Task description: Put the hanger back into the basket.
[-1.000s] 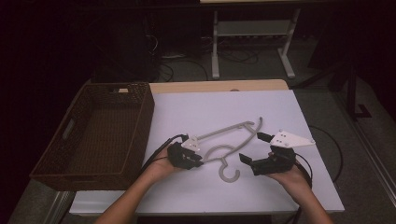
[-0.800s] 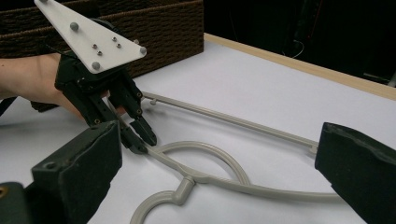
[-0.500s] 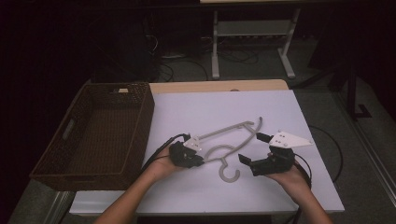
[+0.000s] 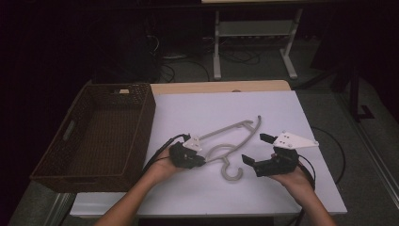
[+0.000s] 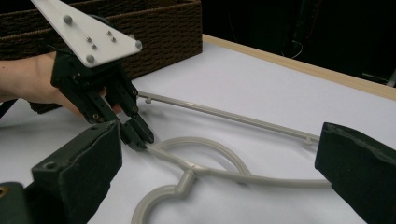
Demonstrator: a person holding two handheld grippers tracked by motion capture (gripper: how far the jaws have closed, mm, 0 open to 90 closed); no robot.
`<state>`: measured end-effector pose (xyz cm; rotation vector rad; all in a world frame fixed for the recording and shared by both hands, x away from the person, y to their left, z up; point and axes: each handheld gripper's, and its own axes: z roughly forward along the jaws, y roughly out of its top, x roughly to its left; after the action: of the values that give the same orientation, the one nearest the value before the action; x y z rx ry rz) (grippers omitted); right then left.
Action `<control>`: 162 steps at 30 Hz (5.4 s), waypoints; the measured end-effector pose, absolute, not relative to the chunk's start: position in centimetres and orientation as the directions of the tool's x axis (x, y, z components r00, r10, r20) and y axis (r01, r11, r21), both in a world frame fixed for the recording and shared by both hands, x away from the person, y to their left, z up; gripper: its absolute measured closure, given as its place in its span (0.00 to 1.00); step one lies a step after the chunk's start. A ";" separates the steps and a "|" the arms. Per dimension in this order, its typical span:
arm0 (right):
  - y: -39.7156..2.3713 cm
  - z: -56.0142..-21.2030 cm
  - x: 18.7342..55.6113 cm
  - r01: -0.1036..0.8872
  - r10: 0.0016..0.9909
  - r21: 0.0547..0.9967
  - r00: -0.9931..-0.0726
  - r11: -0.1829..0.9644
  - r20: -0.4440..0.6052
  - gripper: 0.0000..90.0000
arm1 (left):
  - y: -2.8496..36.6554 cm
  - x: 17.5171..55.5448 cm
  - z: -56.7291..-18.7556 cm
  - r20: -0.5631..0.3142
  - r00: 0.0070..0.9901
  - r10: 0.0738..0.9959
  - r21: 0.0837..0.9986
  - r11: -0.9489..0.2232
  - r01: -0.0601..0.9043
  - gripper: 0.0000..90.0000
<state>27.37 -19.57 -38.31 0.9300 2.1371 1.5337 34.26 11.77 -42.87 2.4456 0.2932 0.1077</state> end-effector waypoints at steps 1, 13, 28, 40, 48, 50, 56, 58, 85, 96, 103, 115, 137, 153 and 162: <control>-19.6 -38.3 27.4 0.302 0.685 0.932 -0.724 0.199 0.088 0.00 | 11.8 34.2 -42.7 -0.002 0.970 0.245 0.640 -0.745 0.189 0.92; -20.0 -38.2 27.4 0.298 0.694 0.938 -0.713 0.175 0.097 0.00 | 12.2 33.8 -40.7 0.024 0.955 0.294 0.709 -0.679 0.191 0.92; -20.0 -38.1 27.3 0.291 0.695 0.941 -0.713 0.173 0.093 0.00 | 14.1 34.5 -38.2 0.011 0.919 0.394 0.786 -0.572 0.236 0.93; -20.2 -38.0 27.3 0.291 0.700 0.942 -0.708 0.169 0.093 0.00 | 14.8 34.2 -36.1 0.004 0.910 0.415 0.817 -0.526 0.236 0.93; -20.2 -37.9 27.2 0.290 0.702 0.942 -0.706 0.170 0.091 0.00 | 15.2 33.7 -34.5 0.009 0.908 0.419 0.834 -0.505 0.224 0.93; -20.2 -37.9 27.3 0.286 0.703 0.943 -0.706 0.170 0.087 0.00 | 15.3 33.6 -33.9 0.014 0.906 0.423 0.841 -0.495 0.218 0.93; -20.5 -37.7 27.2 0.284 0.708 0.944 -0.701 0.166 0.087 0.00 | 16.2 33.3 -31.9 0.009 0.902 0.431 0.858 -0.467 0.215 0.93; -20.5 -37.7 27.2 0.285 0.708 0.944 -0.701 0.166 0.087 0.00 | 16.4 33.2 -31.3 0.005 0.902 0.432 0.860 -0.462 0.217 0.93; -20.1 -37.8 27.2 0.289 0.707 0.943 -0.701 0.164 0.093 0.00 | 26.2 32.3 -24.8 -0.031 0.862 0.505 0.911 -0.341 0.233 0.93; -20.0 -37.8 27.2 0.290 0.709 0.943 -0.699 0.163 0.092 0.00 | 31.5 31.1 -23.9 -0.031 0.811 0.585 0.924 -0.294 0.247 0.93; -20.0 -37.8 27.3 0.283 0.712 0.944 -0.698 0.168 0.082 0.00 | 35.4 30.4 -24.1 -0.037 0.769 0.638 0.926 -0.268 0.266 0.93; -19.9 -37.9 27.4 0.291 0.715 0.943 -0.693 0.164 0.089 0.00 | 40.7 29.4 -25.2 -0.051 0.700 0.712 0.910 -0.255 0.326 0.93; -19.9 -37.8 27.4 0.291 0.718 0.942 -0.690 0.165 0.088 0.00 | 44.8 28.6 -28.8 -0.100 0.629 0.771 0.852 -0.260 0.455 0.92; -20.1 -37.8 27.5 0.287 0.720 0.944 -0.689 0.163 0.085 0.00 | 43.0 31.4 -31.3 -0.101 0.642 0.760 0.792 -0.329 0.514 0.92; -20.1 -37.7 27.4 0.289 0.721 0.944 -0.687 0.159 0.089 0.00 | 43.3 31.9 -32.3 -0.107 0.625 0.774 0.779 -0.325 0.536 0.83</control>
<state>27.43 -20.06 -37.74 0.9616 2.0608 1.5408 31.95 43.26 -32.28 2.0144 1.0275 0.3623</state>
